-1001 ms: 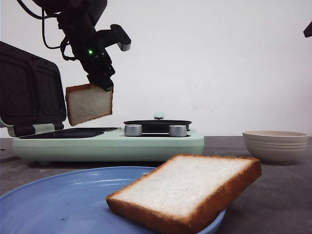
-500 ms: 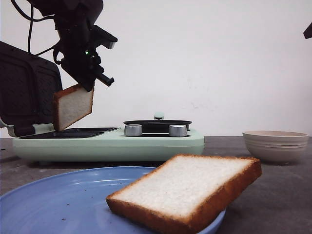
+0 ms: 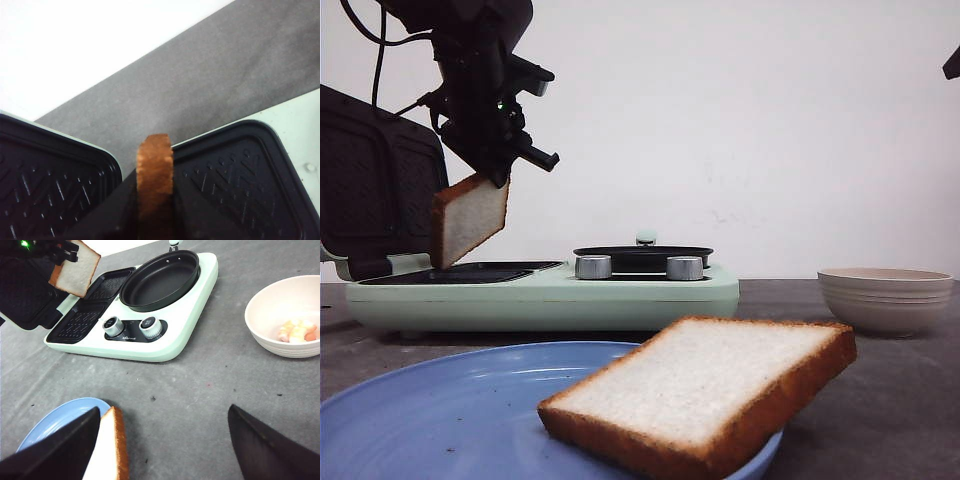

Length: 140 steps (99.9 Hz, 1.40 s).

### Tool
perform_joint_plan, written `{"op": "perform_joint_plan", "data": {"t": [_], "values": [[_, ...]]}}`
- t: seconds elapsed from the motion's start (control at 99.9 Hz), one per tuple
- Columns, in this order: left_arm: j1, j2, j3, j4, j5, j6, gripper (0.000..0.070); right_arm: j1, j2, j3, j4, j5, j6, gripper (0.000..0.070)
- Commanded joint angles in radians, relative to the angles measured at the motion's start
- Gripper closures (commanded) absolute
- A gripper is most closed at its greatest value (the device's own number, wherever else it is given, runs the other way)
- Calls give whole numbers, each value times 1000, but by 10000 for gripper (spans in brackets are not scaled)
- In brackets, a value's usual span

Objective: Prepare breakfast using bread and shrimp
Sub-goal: 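Lower the bread into the sandwich maker plate and open the left gripper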

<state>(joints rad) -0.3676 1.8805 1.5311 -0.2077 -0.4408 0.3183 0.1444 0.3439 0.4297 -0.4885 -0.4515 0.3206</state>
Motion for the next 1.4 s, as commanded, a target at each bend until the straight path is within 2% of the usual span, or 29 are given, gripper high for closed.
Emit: {"op": "perform_joint_plan", "data": {"t": [0.0, 0.36, 0.49, 0.851, 1.031, 1.071, 1.181, 1.281, 1.391], "values": [[-3, 26, 34, 19, -6, -13, 697, 5, 1, 10, 8, 1, -7, 191], [1, 27, 85, -6, -4, -11, 697, 4, 1, 10, 10, 8, -8, 191], [1, 42, 85, -41, -8, 33, 697, 4, 1, 10, 18, 10, -8, 191], [6, 77, 85, -62, -13, -23, 697, 4, 1, 10, 16, 16, -15, 191], [6, 89, 85, -53, 37, -25, 693, 4, 1, 10, 16, 26, -16, 191], [6, 92, 85, -54, 45, -26, 651, 4, 1, 10, 16, 33, -18, 191], [6, 103, 85, -54, 49, -49, 463, 4, 1, 10, 16, 34, -19, 191], [6, 112, 85, -52, 49, -68, 365, 4, 1, 10, 16, 34, -19, 191], [6, 116, 85, -45, 49, -86, 198, 4, 1, 10, 16, 34, -19, 191]]}}
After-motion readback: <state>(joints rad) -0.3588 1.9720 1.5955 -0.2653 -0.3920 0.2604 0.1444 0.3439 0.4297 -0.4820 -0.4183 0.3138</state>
